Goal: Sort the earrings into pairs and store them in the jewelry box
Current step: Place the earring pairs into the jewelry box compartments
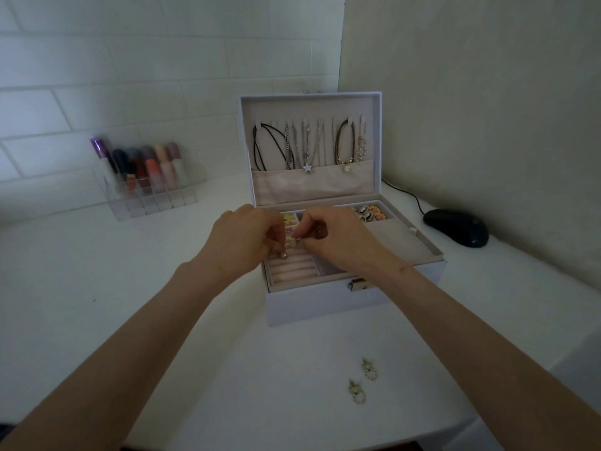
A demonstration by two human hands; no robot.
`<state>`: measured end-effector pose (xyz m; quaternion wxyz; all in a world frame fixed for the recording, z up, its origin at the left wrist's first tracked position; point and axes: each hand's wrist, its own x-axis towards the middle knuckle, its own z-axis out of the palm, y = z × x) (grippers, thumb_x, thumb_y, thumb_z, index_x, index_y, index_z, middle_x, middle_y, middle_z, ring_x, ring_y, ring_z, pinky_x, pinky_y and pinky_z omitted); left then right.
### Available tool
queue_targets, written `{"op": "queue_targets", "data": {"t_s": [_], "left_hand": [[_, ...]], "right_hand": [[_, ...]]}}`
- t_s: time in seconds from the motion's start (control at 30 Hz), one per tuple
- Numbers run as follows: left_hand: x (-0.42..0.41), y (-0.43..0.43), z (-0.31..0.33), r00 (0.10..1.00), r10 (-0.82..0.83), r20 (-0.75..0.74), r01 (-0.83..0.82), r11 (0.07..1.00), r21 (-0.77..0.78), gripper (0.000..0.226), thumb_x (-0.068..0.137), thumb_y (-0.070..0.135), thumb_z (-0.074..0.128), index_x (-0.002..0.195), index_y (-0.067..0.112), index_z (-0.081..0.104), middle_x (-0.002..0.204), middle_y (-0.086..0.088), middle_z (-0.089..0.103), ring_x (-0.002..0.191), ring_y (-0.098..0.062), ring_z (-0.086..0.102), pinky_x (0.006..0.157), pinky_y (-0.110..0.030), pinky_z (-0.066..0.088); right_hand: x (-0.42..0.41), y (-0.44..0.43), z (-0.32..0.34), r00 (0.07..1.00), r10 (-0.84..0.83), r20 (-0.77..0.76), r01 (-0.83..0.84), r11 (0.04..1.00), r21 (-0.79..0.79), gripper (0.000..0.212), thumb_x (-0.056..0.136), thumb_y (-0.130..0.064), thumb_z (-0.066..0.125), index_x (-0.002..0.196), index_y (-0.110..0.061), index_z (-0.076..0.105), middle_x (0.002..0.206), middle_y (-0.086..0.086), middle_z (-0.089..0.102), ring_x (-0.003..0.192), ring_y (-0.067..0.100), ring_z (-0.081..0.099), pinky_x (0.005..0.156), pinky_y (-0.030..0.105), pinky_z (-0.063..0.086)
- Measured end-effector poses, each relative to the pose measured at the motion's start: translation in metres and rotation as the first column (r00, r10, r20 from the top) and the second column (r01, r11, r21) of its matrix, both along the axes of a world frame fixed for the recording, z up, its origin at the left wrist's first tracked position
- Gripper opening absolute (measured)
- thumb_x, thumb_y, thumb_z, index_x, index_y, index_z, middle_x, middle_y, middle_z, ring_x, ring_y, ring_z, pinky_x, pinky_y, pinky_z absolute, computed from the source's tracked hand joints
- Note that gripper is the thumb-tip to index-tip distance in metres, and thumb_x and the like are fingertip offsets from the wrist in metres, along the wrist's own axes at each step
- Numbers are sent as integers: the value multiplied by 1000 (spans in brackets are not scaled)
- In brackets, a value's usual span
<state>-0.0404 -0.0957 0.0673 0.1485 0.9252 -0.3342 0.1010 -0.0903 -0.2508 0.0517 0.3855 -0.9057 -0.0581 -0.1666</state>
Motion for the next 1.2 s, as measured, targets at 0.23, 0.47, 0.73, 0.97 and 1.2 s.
{"op": "queue_targets", "data": {"t_s": [0.23, 0.47, 0.73, 0.97, 1.2], "left_hand": [[-8, -8, -3, 991, 34, 132, -39, 999, 37, 8, 85, 22, 60, 92, 22, 65, 99, 1, 61, 100, -21, 50, 74, -27, 28], [-13, -1, -5, 974, -73, 216, 34, 983, 181, 20, 87, 39, 55, 101, 27, 65, 109, 5, 58, 106, -17, 44, 74, -24, 23], [-12, 5, -9, 935, -173, 308, 157, 985, 76, 8, 79, 27, 67, 81, 19, 69, 83, -2, 64, 86, -25, 53, 67, -29, 25], [-8, 10, -13, 910, -198, 364, 191, 980, 55, 22, 72, 42, 67, 64, 21, 66, 66, 0, 59, 66, -23, 53, 57, -29, 28], [-9, 6, -17, 918, -177, 356, 180, 983, 26, 23, 62, 24, 83, 65, 16, 62, 63, -4, 59, 63, -27, 55, 55, -29, 29]], "right_hand": [[1, -1, -1, 1000, 6, -6, -6, 1000, 30, 14, 74, 1, 70, 80, -11, 70, 78, -5, 67, 76, 6, 62, 76, 14, 50], [2, 0, -1, 1000, 4, -20, -3, 999, 38, 14, 70, -1, 74, 79, -12, 72, 76, -6, 67, 76, 8, 64, 78, 19, 52], [1, -1, -1, 1000, -1, -15, 2, 999, 34, 14, 72, -2, 72, 78, -15, 69, 78, -4, 67, 74, 6, 62, 74, 16, 51], [2, 0, 0, 999, 25, -35, -24, 1000, 13, 15, 73, -2, 71, 76, -15, 65, 78, -4, 65, 69, 0, 57, 69, 14, 48], [1, -1, -2, 998, 60, -3, -60, 998, -14, 18, 72, -2, 73, 77, -17, 64, 71, -16, 59, 65, 1, 54, 65, 19, 48]]}}
